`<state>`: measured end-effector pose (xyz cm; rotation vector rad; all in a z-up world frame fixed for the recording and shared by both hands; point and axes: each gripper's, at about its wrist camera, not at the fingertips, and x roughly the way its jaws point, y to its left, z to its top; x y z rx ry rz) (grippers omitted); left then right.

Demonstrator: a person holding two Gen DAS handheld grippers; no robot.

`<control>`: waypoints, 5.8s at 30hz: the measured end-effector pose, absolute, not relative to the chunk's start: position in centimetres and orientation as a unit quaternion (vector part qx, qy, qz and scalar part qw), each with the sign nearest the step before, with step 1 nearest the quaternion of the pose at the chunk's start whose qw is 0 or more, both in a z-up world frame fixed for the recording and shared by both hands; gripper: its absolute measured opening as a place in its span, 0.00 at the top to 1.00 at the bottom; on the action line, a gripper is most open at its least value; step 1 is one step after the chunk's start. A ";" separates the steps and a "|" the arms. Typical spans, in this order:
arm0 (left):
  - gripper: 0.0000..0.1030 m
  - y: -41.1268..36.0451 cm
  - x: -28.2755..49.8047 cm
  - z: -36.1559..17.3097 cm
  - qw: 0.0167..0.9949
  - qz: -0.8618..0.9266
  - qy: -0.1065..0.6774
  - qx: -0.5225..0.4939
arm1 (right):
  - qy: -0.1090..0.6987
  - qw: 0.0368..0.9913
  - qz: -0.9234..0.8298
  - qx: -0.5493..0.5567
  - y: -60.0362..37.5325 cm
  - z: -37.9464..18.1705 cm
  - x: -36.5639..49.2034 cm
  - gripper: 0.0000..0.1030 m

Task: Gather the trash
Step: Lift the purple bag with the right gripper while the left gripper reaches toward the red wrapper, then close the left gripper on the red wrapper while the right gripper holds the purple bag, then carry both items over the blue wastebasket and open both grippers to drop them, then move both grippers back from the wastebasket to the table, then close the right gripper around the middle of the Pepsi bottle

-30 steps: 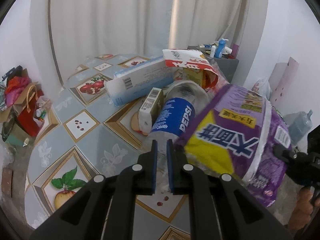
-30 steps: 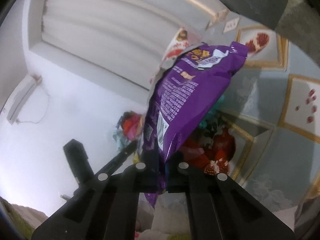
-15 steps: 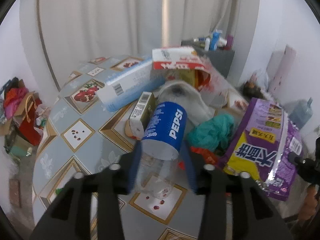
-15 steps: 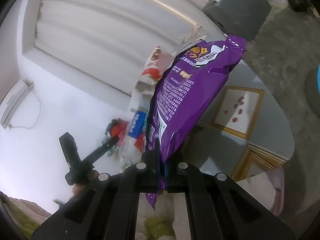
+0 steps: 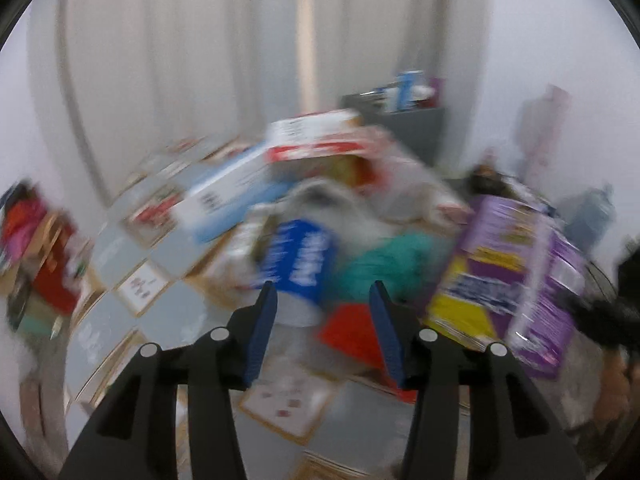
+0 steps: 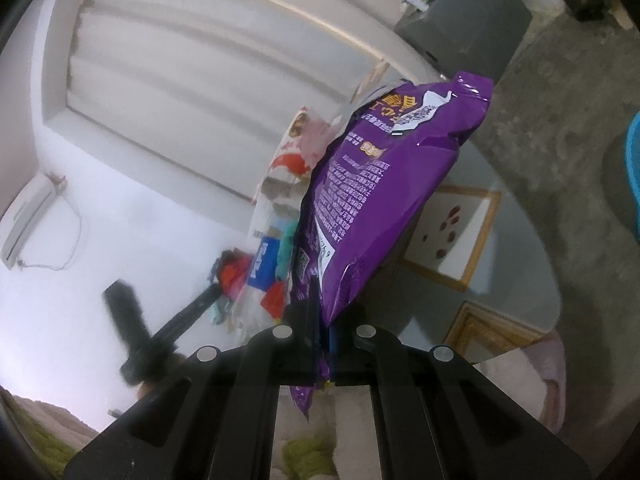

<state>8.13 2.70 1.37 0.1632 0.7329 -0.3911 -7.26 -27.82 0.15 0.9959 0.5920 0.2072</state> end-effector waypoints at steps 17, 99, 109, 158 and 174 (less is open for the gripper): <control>0.55 -5.2 6.2 -6.7 0.842 -0.244 0.415 0.241 | 0.269 0.833 0.066 0.479 -29.0 -0.2 -7.9 0.98; 0.97 -47.1 16.4 -6.9 0.645 -0.530 0.539 0.116 | 0.290 0.793 -0.354 0.402 -48.7 -8.2 -12.1 0.98; 0.48 -54.8 17.9 -16.7 0.625 -0.473 0.599 0.164 | 0.344 0.703 -0.401 0.477 -55.0 -18.4 -9.2 0.60; 0.05 6.9 9.3 2.1 0.914 -0.229 0.335 -0.030 | 0.311 0.933 -0.063 0.169 -26.9 2.0 2.8 0.48; 0.49 12.3 12.9 -2.4 0.869 -0.230 0.418 -0.127 | 0.380 0.885 0.138 0.230 -13.7 2.8 13.9 0.59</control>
